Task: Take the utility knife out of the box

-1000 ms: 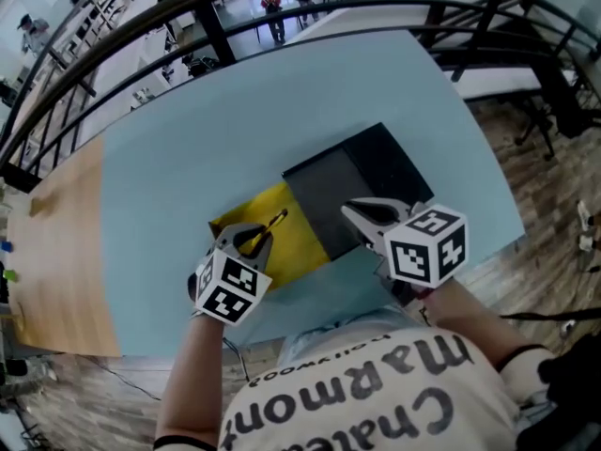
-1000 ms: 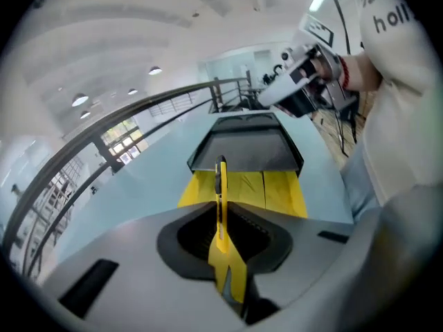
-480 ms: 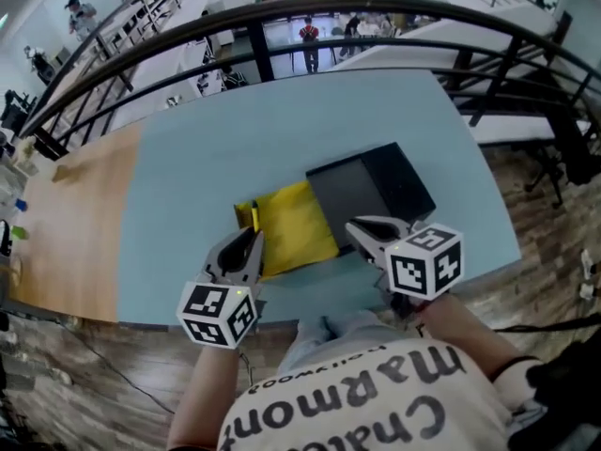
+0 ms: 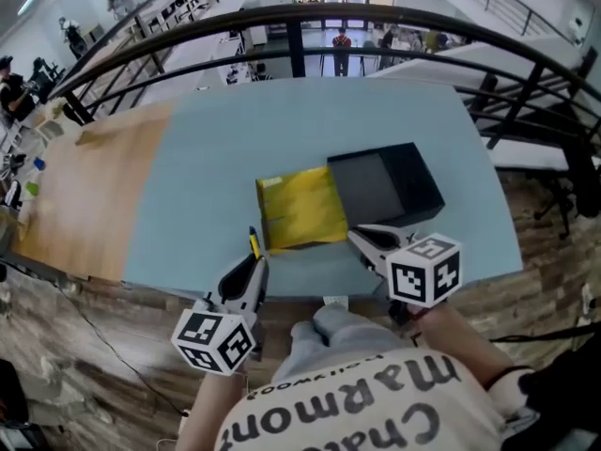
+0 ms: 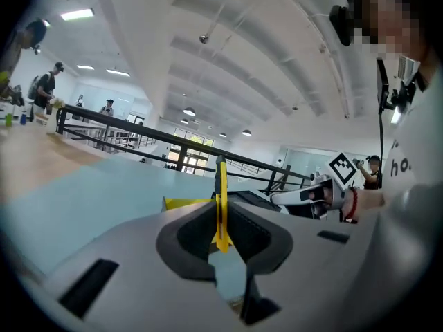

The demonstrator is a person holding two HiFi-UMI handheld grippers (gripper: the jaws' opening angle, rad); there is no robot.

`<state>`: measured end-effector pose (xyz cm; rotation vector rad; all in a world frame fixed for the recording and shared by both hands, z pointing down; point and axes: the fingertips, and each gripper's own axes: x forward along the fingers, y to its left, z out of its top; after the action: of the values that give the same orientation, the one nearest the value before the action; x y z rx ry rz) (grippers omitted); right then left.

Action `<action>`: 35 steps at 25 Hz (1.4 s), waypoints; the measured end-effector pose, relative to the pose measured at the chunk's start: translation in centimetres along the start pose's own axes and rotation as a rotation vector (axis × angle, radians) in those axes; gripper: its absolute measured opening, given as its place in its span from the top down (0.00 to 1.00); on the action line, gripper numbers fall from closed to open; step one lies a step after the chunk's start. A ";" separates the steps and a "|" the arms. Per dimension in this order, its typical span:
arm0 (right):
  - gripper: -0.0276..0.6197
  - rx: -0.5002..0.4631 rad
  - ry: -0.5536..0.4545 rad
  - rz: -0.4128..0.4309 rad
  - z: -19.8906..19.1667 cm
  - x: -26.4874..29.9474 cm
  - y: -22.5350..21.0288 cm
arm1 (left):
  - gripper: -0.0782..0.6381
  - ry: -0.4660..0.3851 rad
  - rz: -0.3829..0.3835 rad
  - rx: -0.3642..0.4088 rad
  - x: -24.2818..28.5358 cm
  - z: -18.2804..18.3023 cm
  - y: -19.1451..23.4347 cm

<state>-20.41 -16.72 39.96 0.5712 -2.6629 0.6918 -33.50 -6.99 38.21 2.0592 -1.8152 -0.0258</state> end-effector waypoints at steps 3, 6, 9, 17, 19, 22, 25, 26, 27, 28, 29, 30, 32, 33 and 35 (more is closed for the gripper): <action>0.89 0.004 0.009 0.007 -0.9 -0.9 0.2 | 0.83 -0.041 0.040 -0.024 -1.7 -0.2 -0.5; 0.89 -0.004 0.014 0.020 -1.1 -1.5 -0.1 | 0.83 -0.057 0.070 -0.027 -2.4 -0.2 -1.4; 0.89 -0.015 0.013 0.047 -0.9 -2.3 -0.1 | 0.83 -0.052 0.090 -0.021 -2.9 -0.6 -2.8; 0.89 -0.051 0.084 0.137 -1.6 -5.3 -1.6 | 0.83 -0.105 0.187 -0.044 -2.5 -1.2 -7.7; 0.89 -0.060 0.098 0.148 -1.7 -6.9 -2.6 | 0.83 -0.110 0.205 -0.048 -1.9 -1.6 -9.4; 0.89 -0.059 0.115 0.151 -2.2 -8.6 -3.7 | 0.83 -0.126 0.207 -0.063 -1.0 -2.2 -11.2; 0.89 -0.034 0.114 0.151 -3.1 -10.3 -5.0 | 0.83 -0.120 0.206 -0.062 -0.4 -3.2 -13.3; 0.89 -0.025 0.111 0.153 -3.4 -10.9 -5.4 | 0.83 -0.114 0.209 -0.058 -0.3 -3.6 -14.0; 0.89 -0.020 0.109 0.157 -3.6 -11.4 -5.8 | 0.83 -0.109 0.212 -0.057 -0.2 -4.1 -14.7; 0.89 -0.019 0.109 0.162 -3.9 -11.9 -6.1 | 0.83 -0.105 0.216 -0.061 -0.1 -4.6 -15.3; 0.89 -0.020 0.111 0.168 -4.1 -12.4 -6.3 | 0.83 -0.103 0.221 -0.067 -0.1 -5.1 -16.0; 0.89 -0.025 0.113 0.174 -4.4 -12.9 -6.6 | 0.83 -0.101 0.224 -0.071 -0.1 -5.6 -16.7; 0.89 -0.044 0.118 0.181 -4.9 -13.7 -6.9 | 0.83 -0.096 0.233 -0.070 -0.3 -6.4 -17.9; 0.89 -0.057 0.122 0.184 -5.1 -14.0 -7.0 | 0.83 -0.094 0.240 -0.068 -0.4 -6.7 -18.4; 0.89 -0.081 0.127 0.190 -5.4 -14.4 -6.9 | 0.83 -0.094 0.254 -0.066 -0.8 -7.0 -19.0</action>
<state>-3.62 -15.21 41.27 0.2455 -2.6338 0.6446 -13.73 -2.69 38.79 1.7968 -2.0912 -0.1130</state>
